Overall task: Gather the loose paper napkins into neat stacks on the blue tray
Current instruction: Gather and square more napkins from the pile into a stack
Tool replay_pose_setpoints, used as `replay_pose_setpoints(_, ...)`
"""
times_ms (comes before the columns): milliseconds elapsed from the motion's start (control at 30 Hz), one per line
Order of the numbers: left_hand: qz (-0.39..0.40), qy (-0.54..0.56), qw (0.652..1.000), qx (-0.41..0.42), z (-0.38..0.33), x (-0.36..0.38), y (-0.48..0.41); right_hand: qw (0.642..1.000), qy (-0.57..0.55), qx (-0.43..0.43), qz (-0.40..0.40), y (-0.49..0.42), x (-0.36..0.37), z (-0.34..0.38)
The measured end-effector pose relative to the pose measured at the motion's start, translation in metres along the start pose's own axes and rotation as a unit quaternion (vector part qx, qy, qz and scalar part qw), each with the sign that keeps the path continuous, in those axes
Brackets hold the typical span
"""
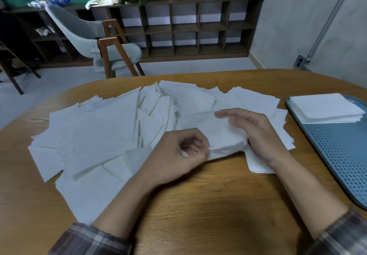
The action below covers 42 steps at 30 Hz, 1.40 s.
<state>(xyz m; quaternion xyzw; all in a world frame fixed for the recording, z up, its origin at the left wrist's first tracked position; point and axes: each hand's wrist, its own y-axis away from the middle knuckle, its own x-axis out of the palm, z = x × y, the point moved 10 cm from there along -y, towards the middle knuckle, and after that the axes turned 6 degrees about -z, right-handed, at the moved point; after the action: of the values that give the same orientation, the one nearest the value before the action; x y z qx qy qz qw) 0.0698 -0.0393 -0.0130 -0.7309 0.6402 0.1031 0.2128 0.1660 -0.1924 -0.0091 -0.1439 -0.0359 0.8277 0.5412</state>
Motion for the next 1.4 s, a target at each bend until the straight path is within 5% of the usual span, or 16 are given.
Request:
replay_pose_setpoints(267, -0.164, 0.021, 0.986, 0.001, 0.003, -0.038, -0.003, 0.998, -0.039, 0.038, 0.042, 0.009, 0.016, -0.002)
replay_pose_setpoints(900, -0.255, 0.005, 0.967, 0.013, 0.004, -0.055, 0.0, 0.993, -0.1, 0.013, 0.063, 0.012, 0.025, 0.011)
replay_pose_setpoints(1033, -0.175, 0.082, 0.981, -0.032, 0.006, -0.043, -0.004, 0.977, -0.199, 0.043, 0.057, 0.009, 0.019, 0.01)
replay_pose_setpoints(1200, -0.16, 0.116, 0.98, -0.038, 0.011, -0.041, -0.005, 0.989, -0.133, 0.037, 0.057, 0.008, 0.016, 0.006)
replay_pose_setpoints(1400, -0.164, -0.044, 0.985, -0.011, 0.016, -0.041, -0.007, 0.997, 0.045, -0.006, 0.056, 0.009, 0.019, 0.003)
